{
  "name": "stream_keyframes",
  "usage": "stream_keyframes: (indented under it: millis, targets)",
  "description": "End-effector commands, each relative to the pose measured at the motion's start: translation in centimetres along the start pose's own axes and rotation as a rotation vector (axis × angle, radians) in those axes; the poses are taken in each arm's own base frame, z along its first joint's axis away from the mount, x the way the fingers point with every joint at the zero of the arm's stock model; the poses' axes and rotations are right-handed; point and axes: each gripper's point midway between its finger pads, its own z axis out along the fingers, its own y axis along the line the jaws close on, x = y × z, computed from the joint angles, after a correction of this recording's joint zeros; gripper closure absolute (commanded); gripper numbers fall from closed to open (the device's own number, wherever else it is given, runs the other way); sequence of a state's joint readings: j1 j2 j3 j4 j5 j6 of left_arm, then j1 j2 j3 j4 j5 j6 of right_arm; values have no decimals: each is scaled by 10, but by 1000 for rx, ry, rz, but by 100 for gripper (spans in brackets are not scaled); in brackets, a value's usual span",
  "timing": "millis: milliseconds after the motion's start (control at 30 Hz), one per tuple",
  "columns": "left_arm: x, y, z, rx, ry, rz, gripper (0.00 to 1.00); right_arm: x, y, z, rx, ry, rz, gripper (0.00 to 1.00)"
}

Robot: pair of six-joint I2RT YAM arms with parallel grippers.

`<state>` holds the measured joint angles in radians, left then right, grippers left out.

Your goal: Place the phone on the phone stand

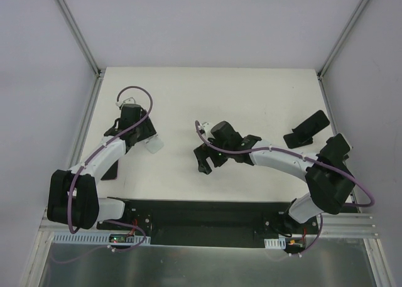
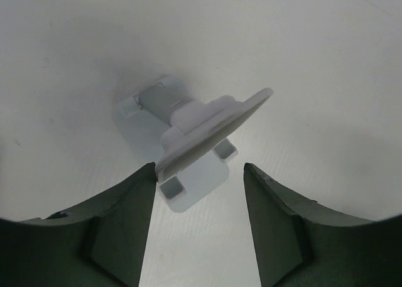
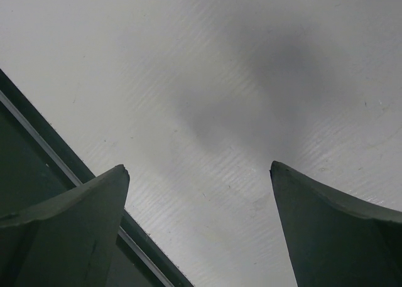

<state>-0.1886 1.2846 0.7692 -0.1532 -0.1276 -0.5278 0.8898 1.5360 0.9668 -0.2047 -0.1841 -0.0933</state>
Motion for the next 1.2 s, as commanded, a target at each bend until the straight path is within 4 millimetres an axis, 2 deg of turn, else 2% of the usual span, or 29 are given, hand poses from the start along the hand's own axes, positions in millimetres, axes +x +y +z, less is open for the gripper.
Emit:
stream_keyframes:
  millis: [0, 100, 133, 233, 367, 500, 533, 633, 667, 767, 800, 833, 867, 900, 933, 1000, 1067, 1100, 1133, 1167]
  targets:
    - [-6, -33, 2, 175, -31, 44, 48, -16, 2, -12, 7, -78, -31, 4]
    - [6, -43, 5, 220, -10, 60, 62, -12, 2, -10, 6, -69, -22, 3]
    - [7, -44, 6, 225, -5, 61, 73, -12, 2, -10, 5, -67, -21, 4]
    - [17, -47, 8, 232, 17, 70, 87, -10, 2, -11, 8, -68, -15, 4]
    - [27, -51, 9, 237, 27, 92, 100, -8, -2, -12, 23, -66, -13, 4]
    - [44, -73, 3, 300, 41, 169, 100, -4, -4, -11, 35, -59, -3, 4]
    - [52, -90, -5, 349, 39, 209, 100, -3, -5, -11, 42, -61, 1, 3]
    - [75, -115, -20, 449, 59, 277, 100, 3, -13, -12, 82, -61, 9, 3]
    - [92, -128, -30, 525, 97, 302, 100, 3, -16, -13, 98, -68, 7, 4]
    - [118, -143, -48, 648, 192, 281, 100, 8, -22, -17, 126, -76, -6, 4]
    - [131, -141, -53, 675, 250, 253, 72, 9, -23, -19, 131, -81, -10, 4]
    - [132, -141, -60, 693, 250, 241, 58, 5, -23, -23, 136, -100, -21, 3]
    - [140, -132, -63, 690, 267, 228, 40, 6, -24, -25, 138, -101, -28, 4]
    - [140, -130, -68, 697, 263, 209, 15, 5, -23, -26, 137, -107, -35, 4]
    - [132, -132, -82, 733, 223, 201, 1, 1, -23, -29, 134, -119, -56, 4]
    - [130, -123, -95, 726, 215, 200, 1, -5, -18, -32, 112, -129, -75, 3]
    - [99, -126, -121, 742, 104, 191, 1, -21, -5, -36, 49, -158, -101, 4]
    - [90, -122, -127, 717, 70, 192, 1, -27, 1, -35, 27, -166, -110, 3]
    - [74, -110, -136, 661, 0, 175, 1, -33, 4, -34, 13, -178, -119, 4]
    - [55, -106, -147, 634, -67, 157, 1, -40, 8, -33, -7, -190, -138, 3]
